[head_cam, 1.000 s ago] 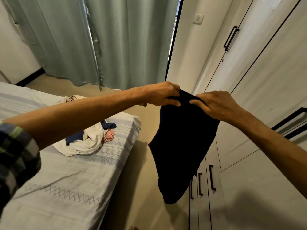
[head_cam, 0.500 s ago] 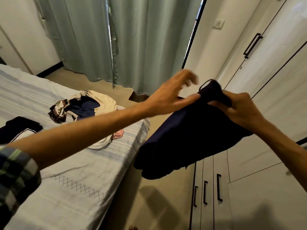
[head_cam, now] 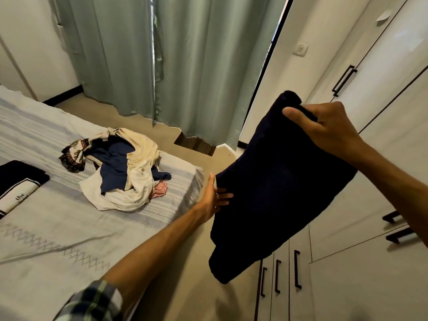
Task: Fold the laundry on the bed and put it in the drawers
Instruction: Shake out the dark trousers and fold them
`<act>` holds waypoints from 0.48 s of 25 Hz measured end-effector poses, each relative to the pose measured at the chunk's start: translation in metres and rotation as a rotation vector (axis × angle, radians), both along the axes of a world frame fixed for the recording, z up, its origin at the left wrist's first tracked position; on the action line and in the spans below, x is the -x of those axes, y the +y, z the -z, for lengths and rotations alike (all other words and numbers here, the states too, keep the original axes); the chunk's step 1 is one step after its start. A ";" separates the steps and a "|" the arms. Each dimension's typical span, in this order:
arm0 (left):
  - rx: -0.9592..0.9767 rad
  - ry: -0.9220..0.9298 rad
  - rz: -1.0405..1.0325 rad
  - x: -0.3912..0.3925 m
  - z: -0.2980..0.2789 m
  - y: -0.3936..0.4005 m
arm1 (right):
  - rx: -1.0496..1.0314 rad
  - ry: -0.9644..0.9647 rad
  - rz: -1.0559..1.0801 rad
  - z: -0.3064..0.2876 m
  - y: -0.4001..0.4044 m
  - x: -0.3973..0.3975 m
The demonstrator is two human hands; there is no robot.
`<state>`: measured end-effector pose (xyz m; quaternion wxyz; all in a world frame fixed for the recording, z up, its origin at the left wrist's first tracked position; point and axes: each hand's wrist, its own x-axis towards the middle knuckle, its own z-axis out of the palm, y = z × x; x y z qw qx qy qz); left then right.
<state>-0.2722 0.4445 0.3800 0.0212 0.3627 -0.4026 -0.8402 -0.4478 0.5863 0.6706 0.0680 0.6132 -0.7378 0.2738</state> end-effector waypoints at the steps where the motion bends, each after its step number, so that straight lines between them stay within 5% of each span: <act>1: 0.000 0.017 -0.029 0.008 -0.006 0.003 | 0.001 0.044 -0.009 -0.008 0.001 -0.001; 8: 0.130 0.088 -0.112 0.037 -0.031 0.016 | -0.015 0.230 0.096 -0.035 0.031 0.010; 12: 0.269 0.217 0.028 0.037 -0.041 -0.007 | 0.045 0.210 0.148 -0.038 0.041 0.026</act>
